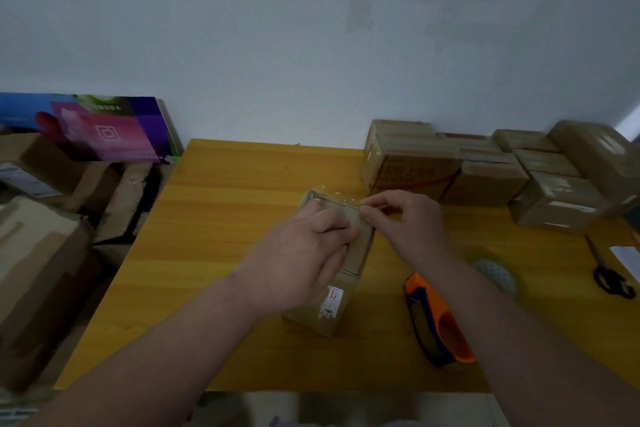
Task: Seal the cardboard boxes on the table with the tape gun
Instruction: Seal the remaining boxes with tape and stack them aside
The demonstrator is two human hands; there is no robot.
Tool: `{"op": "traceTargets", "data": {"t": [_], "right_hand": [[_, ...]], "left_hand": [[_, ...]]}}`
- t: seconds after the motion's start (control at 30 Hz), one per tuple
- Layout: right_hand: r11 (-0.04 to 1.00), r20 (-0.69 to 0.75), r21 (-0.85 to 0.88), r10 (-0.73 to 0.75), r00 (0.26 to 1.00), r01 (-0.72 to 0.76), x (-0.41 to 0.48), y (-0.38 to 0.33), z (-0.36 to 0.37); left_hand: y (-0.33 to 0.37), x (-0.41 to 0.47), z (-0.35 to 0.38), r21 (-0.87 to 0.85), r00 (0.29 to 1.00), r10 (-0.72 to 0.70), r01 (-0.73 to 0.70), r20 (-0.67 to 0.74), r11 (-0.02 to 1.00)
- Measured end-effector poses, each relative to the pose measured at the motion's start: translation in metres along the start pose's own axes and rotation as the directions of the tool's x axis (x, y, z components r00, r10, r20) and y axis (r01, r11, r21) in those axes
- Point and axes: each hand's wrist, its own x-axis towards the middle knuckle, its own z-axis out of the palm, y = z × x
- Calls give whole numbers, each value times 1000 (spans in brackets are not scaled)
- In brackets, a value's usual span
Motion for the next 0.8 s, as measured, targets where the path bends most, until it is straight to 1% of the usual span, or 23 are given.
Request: {"op": "traceTargets", "data": {"t": [0.07, 0.1, 0.2, 0.3, 0.43, 0.53, 0.57, 0.6, 0.67, 0.7, 0.73, 0.8], "right_hand": [[997, -22, -10, -74, 997, 74, -5, 3, 2], [990, -35, -35, -138, 990, 137, -6, 4, 2], [934, -10, -132, -336, 942, 332, -10, 10, 2], [864, 116, -219, -438, 891, 453, -15, 19, -5], [750, 298, -324, -498, 814, 577, -19, 24, -22], [596, 380, -445, -550, 743, 669, -15, 20, -30], [567, 384, -485, -546, 744, 666, -11, 18, -31], [563, 390, -521, -512, 765, 642, -8, 13, -31], [577, 470, -573, -351, 810, 583, 2, 5, -29], [582, 533, -583, -253, 807, 567, 7, 3, -26], [575, 586, -585, -188, 788, 572, 10, 1, -22], [576, 636, -565, -153, 757, 591, 12, -1, -13]], "left_hand": [[0, -3, 4, 11, 997, 25, -24, -68, 1000], [0, -4, 6, 23, 995, 31, -29, -99, 999], [0, -7, 10, 57, 985, 17, -8, -172, 998], [-2, -7, 13, 71, 980, 12, 2, -199, 997], [-1, -5, 13, 71, 973, 56, -41, -224, 997], [-7, -4, 11, 10, 983, 77, -76, -164, 997], [-9, -4, 9, -4, 987, 87, -89, -135, 996], [-12, -3, 7, -13, 990, 96, -98, -106, 995], [-14, -2, 3, -25, 992, 103, -105, -72, 994], [-15, -3, 2, -33, 992, 104, -106, -65, 994], [-15, -4, 1, -42, 993, 102, -105, -61, 994], [-15, -7, 1, -52, 993, 95, -98, -63, 994]]}}
